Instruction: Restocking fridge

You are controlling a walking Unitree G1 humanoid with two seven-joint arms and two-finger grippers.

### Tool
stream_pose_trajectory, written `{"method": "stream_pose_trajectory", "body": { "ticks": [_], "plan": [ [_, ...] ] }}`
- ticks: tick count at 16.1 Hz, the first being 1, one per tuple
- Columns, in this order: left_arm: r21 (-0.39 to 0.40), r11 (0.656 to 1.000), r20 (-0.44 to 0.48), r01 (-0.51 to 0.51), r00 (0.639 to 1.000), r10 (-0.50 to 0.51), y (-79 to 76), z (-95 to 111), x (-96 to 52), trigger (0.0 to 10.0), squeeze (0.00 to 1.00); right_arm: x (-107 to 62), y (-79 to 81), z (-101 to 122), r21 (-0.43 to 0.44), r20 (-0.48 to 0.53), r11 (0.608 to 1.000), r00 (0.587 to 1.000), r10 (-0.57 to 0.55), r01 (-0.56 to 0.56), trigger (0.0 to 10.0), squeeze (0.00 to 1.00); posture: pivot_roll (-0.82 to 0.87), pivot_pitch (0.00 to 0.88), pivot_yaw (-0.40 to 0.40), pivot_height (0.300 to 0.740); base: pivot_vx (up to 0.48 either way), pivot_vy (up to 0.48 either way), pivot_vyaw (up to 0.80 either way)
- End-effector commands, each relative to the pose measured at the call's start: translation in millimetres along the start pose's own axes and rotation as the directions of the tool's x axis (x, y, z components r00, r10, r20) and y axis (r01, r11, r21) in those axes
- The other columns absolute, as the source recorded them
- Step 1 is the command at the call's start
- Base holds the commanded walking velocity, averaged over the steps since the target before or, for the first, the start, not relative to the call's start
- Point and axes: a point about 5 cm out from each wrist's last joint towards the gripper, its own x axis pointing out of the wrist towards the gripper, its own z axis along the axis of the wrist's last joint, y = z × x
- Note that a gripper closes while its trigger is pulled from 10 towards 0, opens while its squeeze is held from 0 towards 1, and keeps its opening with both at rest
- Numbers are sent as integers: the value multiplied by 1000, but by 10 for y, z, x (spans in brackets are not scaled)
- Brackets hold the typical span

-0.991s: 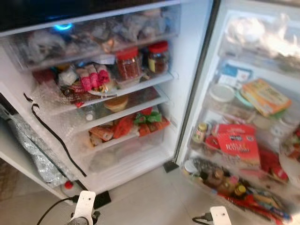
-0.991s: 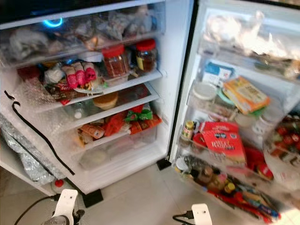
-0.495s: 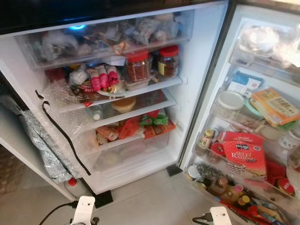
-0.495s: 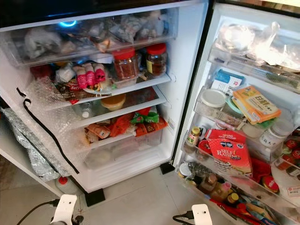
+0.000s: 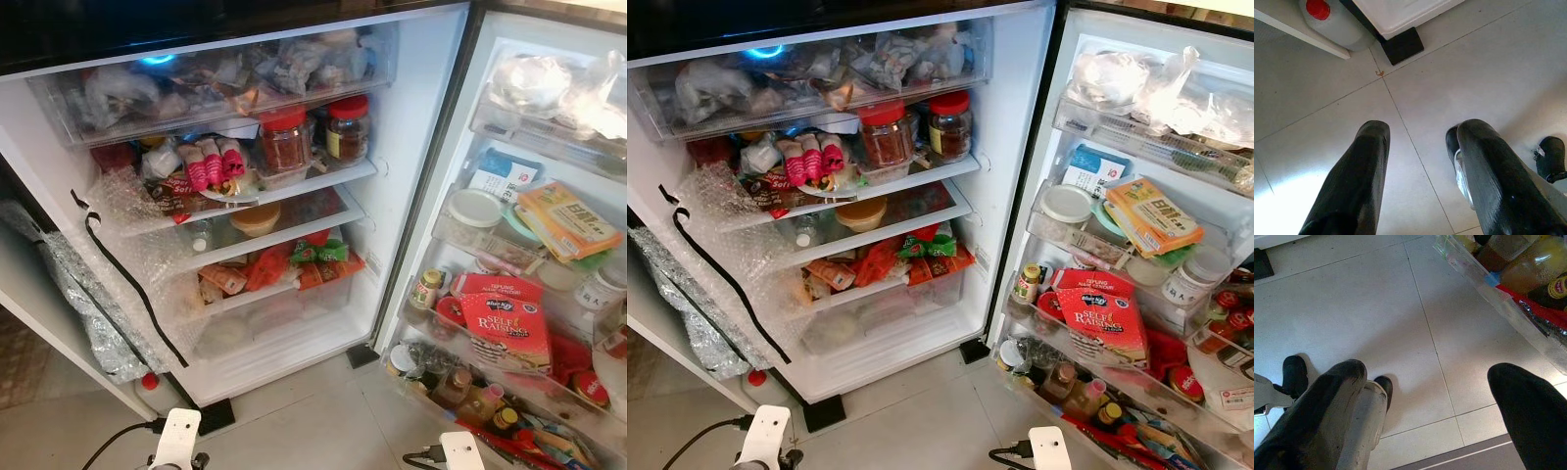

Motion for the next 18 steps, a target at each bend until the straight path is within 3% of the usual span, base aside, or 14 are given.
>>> {"method": "stream_pose_trajectory", "body": {
  "ticks": [1, 3, 10, 18],
  "plan": [
    [-2, 1000, -17, 2, 1000, -3, 6, -29, -3, 10000, 0, 0, 0, -2, 15, 1, 1000, 1000, -1, 1, 10000, 0, -144, 0, 3, 740, 0, 0, 0],
    [-2, 1000, -17, 3, 1000, -3, 9, -26, -2, 10000, 0, 0, 1, 2, 13, 2, 1000, 1000, 0, 0, 10000, 0, -143, 0, 2, 740, 0, 0, 0],
    [-2, 1000, -16, 2, 1000, -2, 10, -21, -1, 10000, 0, -1, -17, 8, 7, 7, 1000, 1000, -17, 17, 10000, 0, -142, 0, -2, 740, 0, -365, 0],
    [-9, 1000, -15, 0, 1000, 0, 6, -15, 0, 10000, 0, -2, -27, 6, -9, 0, 1000, 1000, -17, 17, 10000, 0, -139, 0, -8, 740, 0, 0, 0]
  ]
}}
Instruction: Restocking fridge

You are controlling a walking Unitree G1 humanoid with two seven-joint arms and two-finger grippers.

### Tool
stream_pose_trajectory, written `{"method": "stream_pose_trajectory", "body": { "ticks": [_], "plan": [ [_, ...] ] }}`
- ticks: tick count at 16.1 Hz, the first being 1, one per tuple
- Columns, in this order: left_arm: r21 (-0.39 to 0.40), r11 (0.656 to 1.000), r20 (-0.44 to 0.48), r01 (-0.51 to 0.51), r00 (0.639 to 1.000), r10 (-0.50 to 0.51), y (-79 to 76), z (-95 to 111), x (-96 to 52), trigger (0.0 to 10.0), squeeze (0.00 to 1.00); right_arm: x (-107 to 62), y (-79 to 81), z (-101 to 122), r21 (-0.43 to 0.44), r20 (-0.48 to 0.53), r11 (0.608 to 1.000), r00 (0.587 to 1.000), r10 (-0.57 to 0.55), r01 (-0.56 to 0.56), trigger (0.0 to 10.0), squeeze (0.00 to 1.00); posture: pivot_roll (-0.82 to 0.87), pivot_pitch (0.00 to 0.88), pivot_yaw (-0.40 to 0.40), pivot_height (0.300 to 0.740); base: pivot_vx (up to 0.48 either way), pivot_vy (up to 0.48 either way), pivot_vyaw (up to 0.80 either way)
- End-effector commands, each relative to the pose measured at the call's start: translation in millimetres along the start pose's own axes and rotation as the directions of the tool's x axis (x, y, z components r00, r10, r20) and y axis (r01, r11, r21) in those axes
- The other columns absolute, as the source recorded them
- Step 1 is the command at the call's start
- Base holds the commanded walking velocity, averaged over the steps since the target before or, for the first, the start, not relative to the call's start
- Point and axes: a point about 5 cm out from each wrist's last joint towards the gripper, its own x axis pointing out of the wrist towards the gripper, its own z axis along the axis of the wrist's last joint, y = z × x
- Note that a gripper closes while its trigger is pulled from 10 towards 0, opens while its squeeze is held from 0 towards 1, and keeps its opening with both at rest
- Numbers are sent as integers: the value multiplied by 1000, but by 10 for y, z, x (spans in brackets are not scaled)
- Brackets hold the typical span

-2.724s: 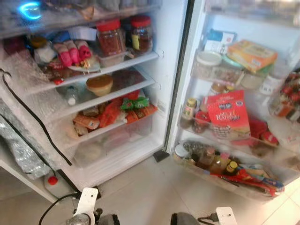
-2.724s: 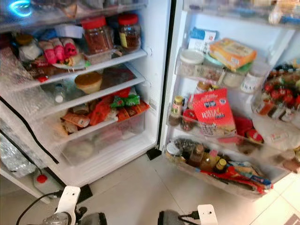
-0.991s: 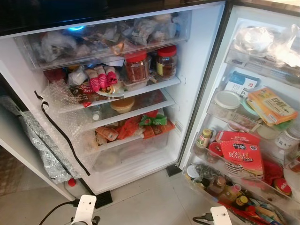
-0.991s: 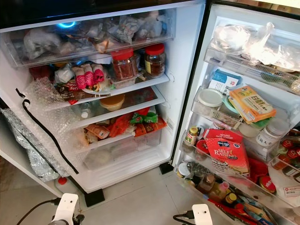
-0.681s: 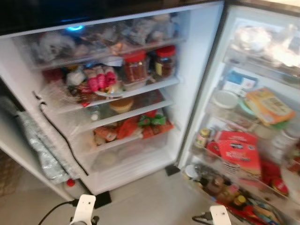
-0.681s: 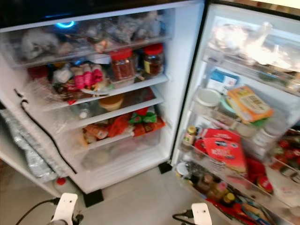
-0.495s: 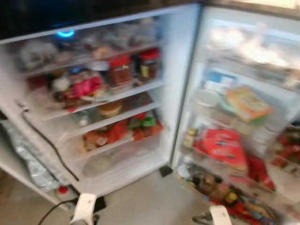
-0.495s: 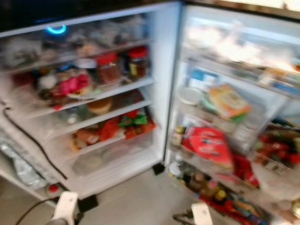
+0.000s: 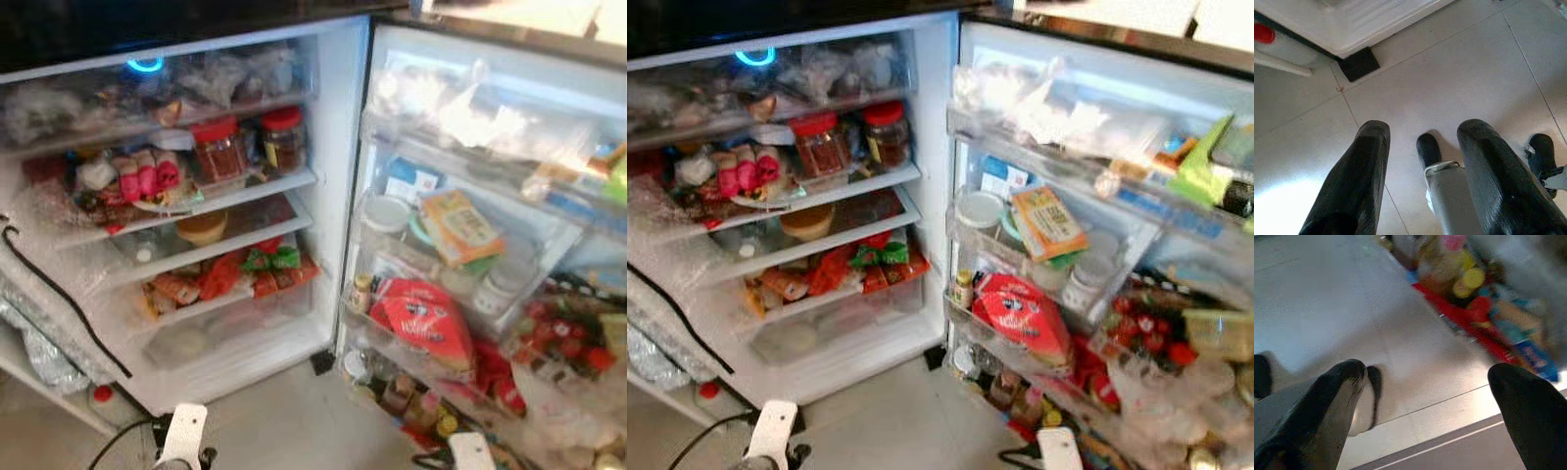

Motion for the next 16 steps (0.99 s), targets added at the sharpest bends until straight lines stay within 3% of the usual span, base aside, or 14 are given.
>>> {"method": "stream_pose_trajectory", "body": {
  "ticks": [1, 5, 16],
  "plan": [
    [5, 1000, -29, -14, 999, 14, 70, -65, -12, 10000, 0, 11, 85, 19, 2, 8, 1000, 1000, 23, -23, 10000, 0, -139, 0, -8, 740, 0, 0, 0],
    [-3, 1000, -28, -8, 1000, 8, 66, -63, -12, 10000, 0, 11, 88, 18, 3, 9, 1000, 1000, 26, -26, 10000, 0, -135, 0, -9, 740, 0, 0, 0],
    [3, 1000, -30, -2, 1000, 2, 57, -77, -14, 10000, 0, 8, 90, 4, -16, 4, 999, 999, 36, -36, 10000, 0, -133, 0, -11, 740, -290, 0, 0]
  ]
}}
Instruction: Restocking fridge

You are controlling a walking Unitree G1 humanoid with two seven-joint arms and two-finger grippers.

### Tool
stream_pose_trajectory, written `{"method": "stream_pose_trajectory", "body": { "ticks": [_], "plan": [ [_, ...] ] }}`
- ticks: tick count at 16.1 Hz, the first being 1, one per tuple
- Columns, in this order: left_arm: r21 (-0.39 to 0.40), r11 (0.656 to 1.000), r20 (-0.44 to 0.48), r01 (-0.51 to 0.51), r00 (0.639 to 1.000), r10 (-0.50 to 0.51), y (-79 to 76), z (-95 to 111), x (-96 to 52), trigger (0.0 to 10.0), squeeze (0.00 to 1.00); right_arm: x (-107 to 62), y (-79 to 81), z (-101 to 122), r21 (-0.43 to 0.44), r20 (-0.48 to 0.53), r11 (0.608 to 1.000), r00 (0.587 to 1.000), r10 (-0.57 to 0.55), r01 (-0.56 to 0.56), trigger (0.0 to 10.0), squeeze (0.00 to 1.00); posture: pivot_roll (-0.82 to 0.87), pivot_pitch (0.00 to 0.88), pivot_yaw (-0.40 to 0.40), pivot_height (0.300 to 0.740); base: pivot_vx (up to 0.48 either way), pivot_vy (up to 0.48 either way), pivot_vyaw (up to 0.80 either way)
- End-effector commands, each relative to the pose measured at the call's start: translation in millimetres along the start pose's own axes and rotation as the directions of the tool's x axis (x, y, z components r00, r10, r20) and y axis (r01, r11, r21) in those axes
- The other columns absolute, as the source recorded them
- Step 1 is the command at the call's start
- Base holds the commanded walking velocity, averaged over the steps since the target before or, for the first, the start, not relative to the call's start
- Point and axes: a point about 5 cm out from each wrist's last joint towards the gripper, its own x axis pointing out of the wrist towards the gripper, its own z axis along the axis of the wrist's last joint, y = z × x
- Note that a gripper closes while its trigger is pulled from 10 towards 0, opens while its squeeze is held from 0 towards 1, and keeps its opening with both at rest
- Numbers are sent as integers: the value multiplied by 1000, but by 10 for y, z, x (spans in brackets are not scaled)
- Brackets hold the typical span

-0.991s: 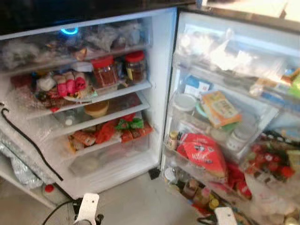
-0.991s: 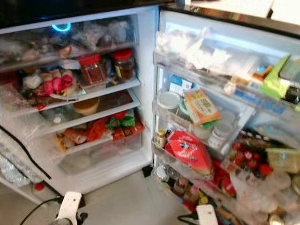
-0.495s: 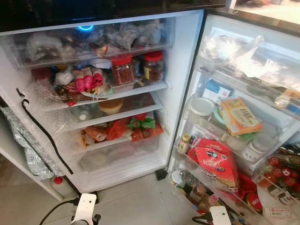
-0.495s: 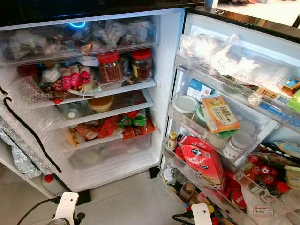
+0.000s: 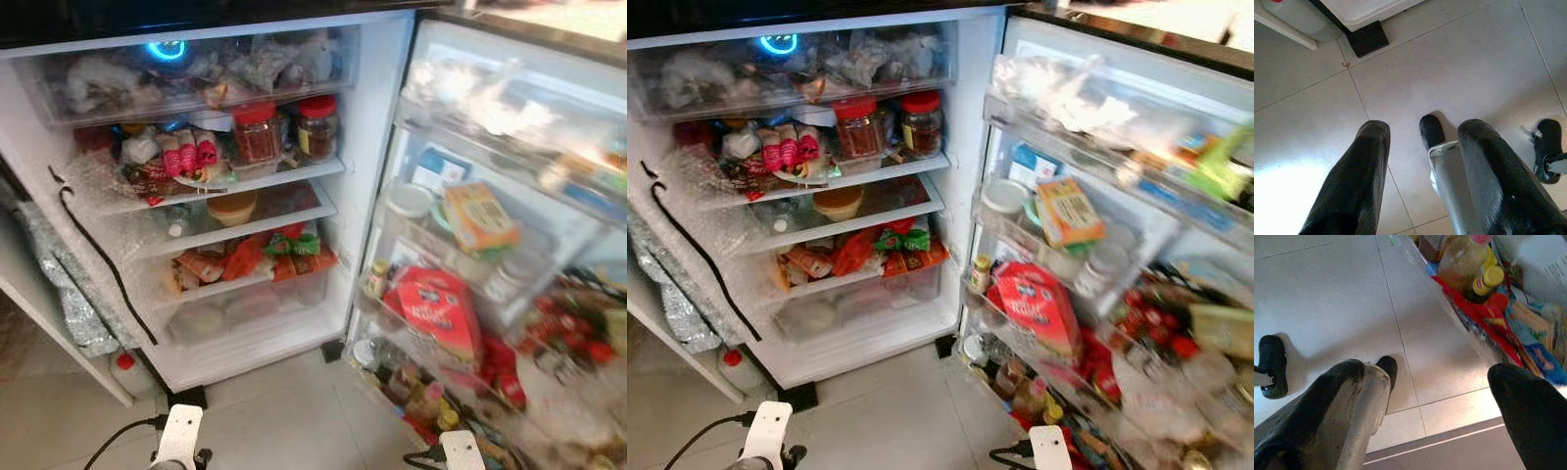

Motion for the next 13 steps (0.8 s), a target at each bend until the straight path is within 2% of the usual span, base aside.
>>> {"method": "stream_pose_trajectory", "body": {
  "ticks": [1, 13],
  "plan": [
    [5, 1000, -20, -1, 1000, 1, 8, -42, -5, 10000, 0, -3, -7, -10, -15, -4, 1000, 1000, 1, -1, 10000, 0, -133, 0, -11, 740, -304, 0, 0],
    [-14, 1000, -15, -11, 1000, 11, 14, -33, -4, 10000, 0, -1, -7, 3, -12, 1, 1000, 1000, 2, -2, 10000, 0, -132, 0, -14, 740, -299, 0, 0]
  ]
}}
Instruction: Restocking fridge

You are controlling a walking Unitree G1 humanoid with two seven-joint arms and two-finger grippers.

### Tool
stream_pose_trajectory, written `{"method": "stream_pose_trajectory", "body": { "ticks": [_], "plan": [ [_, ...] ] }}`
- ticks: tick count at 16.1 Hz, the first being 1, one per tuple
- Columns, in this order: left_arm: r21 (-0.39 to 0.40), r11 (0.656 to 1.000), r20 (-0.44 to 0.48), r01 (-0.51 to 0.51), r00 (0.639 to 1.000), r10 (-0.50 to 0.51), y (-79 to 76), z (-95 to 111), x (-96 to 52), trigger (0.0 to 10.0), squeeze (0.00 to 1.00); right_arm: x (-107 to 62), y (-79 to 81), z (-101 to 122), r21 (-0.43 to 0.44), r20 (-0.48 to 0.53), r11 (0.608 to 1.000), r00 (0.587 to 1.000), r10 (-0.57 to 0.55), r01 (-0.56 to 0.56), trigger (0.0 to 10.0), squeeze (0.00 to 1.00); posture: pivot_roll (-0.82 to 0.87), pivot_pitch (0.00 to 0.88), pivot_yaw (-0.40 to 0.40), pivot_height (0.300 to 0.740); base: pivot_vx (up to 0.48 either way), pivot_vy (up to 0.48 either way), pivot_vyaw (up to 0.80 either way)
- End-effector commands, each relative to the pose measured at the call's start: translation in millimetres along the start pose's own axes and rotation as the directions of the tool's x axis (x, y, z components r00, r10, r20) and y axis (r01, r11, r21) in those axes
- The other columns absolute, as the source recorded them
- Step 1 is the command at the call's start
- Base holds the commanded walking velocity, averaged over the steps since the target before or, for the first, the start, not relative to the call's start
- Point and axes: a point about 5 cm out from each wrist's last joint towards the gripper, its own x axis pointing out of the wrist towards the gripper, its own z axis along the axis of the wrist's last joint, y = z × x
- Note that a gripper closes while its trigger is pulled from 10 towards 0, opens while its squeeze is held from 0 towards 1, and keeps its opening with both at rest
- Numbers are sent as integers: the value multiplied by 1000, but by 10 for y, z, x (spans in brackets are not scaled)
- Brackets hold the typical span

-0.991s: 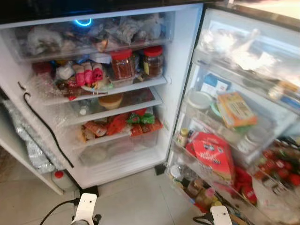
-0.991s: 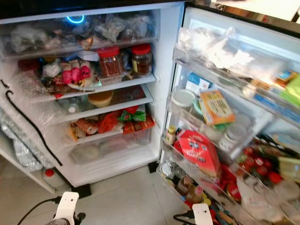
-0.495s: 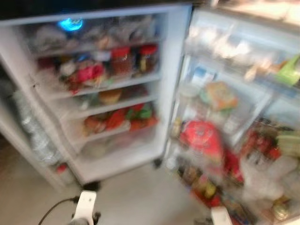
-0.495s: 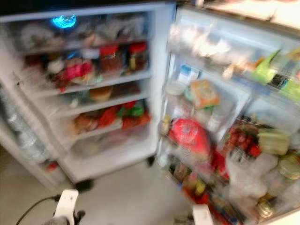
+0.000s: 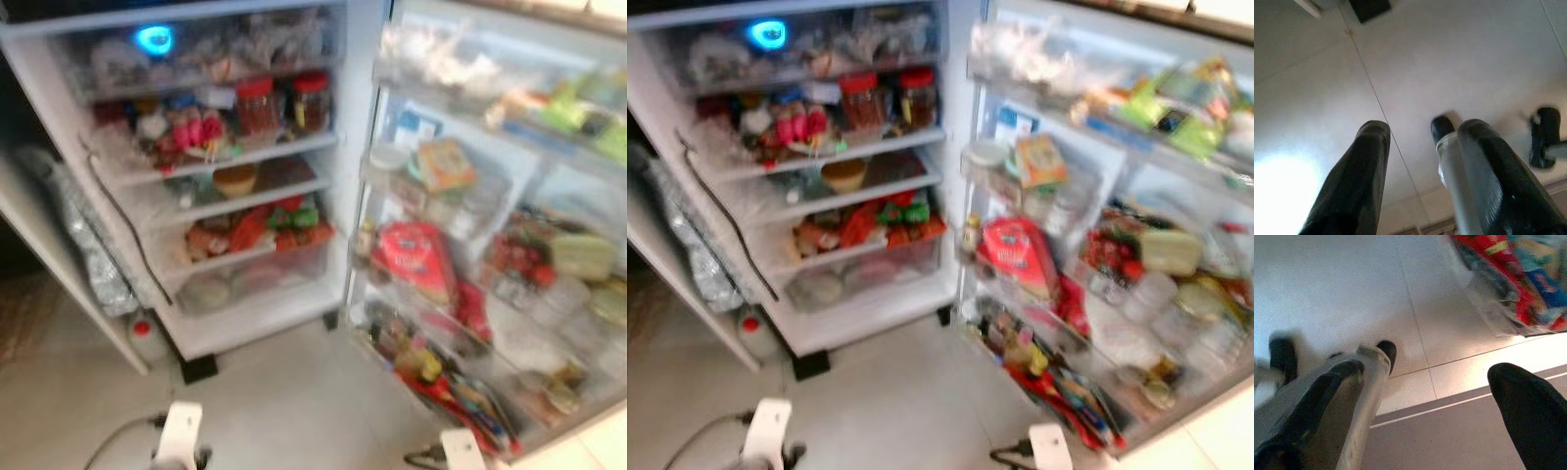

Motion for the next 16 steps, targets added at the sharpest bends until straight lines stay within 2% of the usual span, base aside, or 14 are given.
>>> {"method": "stream_pose_trajectory", "body": {
  "ticks": [1, 4, 12, 16],
  "plan": [
    [2, 1000, 11, -16, 1000, 16, 48, 54, 5, 10000, 0, -3, 34, -41, 1, -11, 1000, 1000, 9, -9, 10000, 0, -132, 0, -14, 740, -296, 0, 0],
    [0, 1000, 11, -16, 1000, 16, 44, 54, 6, 10000, 0, -3, 28, -41, 0, -12, 1000, 1000, 8, -8, 10000, 0, -134, 0, -15, 740, -303, 0, 0],
    [7, 1000, 13, -24, 1000, 24, 50, 64, 7, 10000, 0, -3, 22, -29, 9, -1, 1000, 1000, -7, 7, 10000, 0, -146, 0, -11, 740, 0, 0, 0],
    [6, 1000, 14, -25, 1000, 24, 53, 63, 6, 10000, 0, -5, 9, -45, 60, 0, 997, 999, -45, 45, 10000, 0, -144, 0, -10, 740, 0, 0, 0]
  ]
}}
